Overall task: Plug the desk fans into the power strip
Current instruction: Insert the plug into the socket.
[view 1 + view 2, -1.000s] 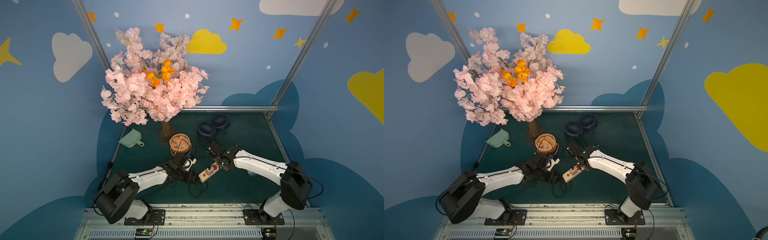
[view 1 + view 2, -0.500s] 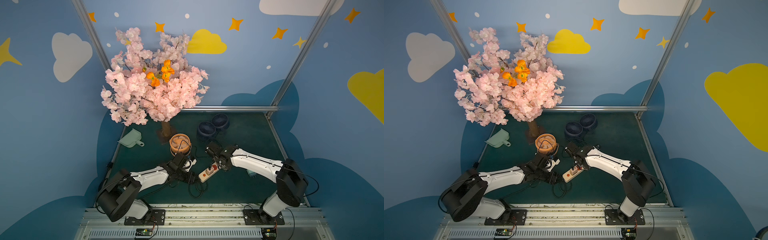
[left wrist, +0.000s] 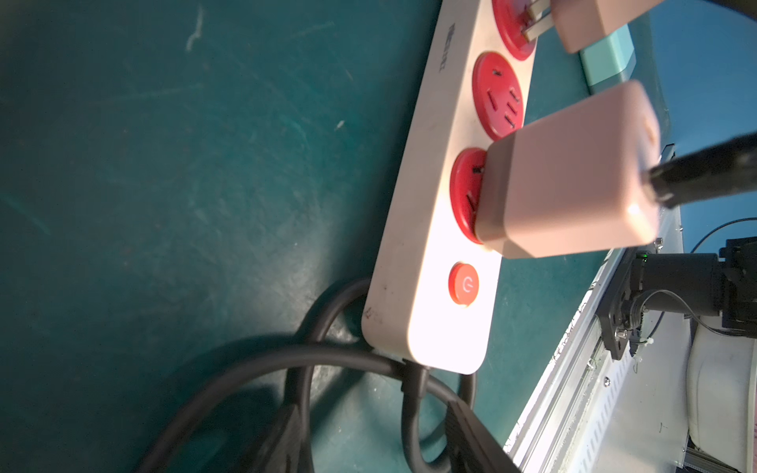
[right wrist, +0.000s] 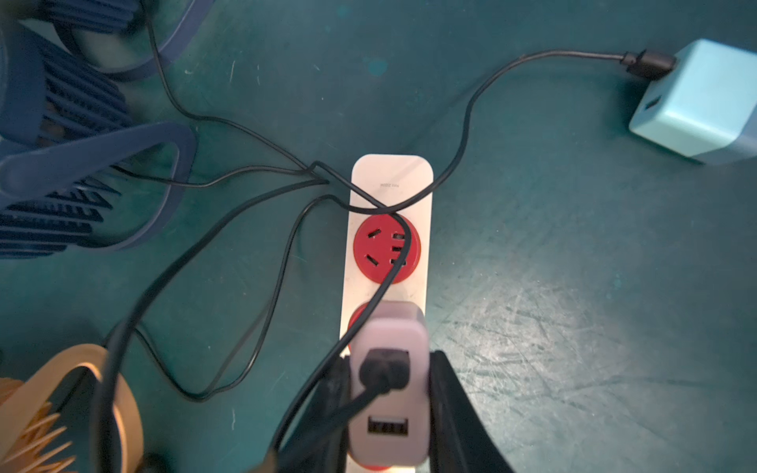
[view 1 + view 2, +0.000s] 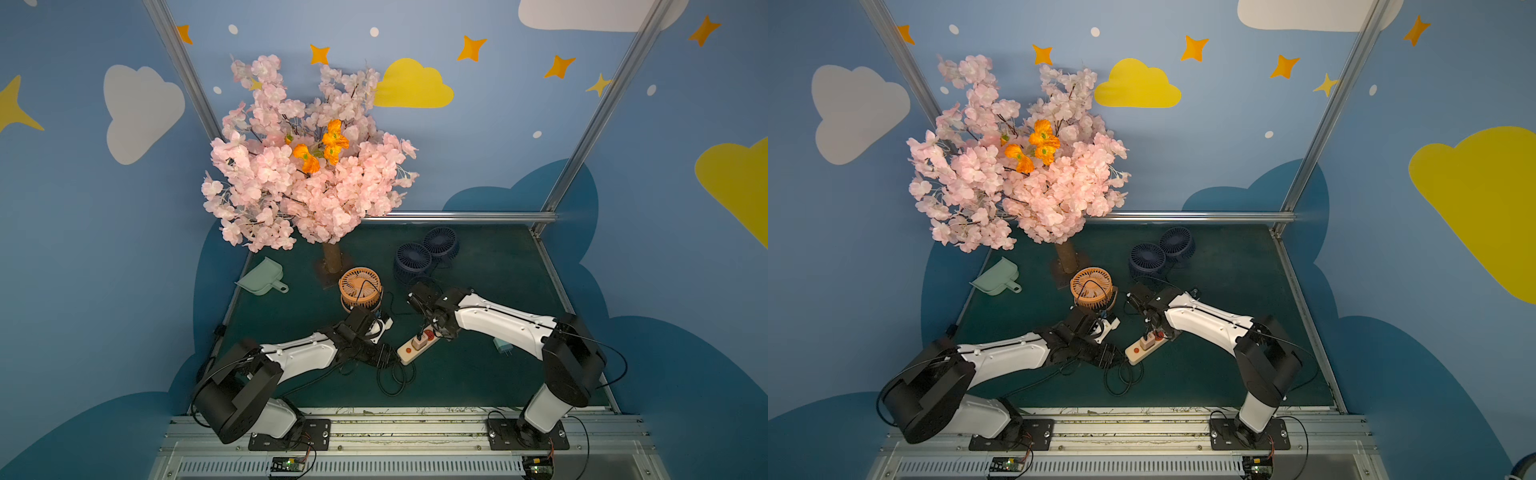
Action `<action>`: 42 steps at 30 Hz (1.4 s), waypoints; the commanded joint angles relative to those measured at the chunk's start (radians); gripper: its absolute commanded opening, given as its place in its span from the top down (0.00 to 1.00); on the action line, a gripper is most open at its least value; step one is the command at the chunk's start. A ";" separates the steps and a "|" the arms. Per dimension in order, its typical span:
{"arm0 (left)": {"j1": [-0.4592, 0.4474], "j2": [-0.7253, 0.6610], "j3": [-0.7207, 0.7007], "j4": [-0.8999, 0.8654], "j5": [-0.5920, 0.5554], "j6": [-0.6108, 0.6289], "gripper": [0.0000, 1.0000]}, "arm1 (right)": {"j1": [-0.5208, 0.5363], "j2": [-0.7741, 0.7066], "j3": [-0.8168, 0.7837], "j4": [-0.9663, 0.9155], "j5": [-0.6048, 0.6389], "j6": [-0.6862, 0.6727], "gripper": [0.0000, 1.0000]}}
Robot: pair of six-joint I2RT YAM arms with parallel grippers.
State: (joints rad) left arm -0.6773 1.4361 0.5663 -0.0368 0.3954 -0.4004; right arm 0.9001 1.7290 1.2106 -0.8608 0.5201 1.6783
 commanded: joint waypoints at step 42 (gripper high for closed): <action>-0.011 -0.291 -0.062 -0.082 -0.138 -0.052 0.35 | -0.034 0.060 -0.160 0.247 -0.428 -0.313 0.03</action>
State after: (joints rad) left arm -0.6838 1.1713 0.5117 -0.0910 0.2829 -0.4438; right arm 0.8528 1.7908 1.0843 -0.6109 0.2935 1.4956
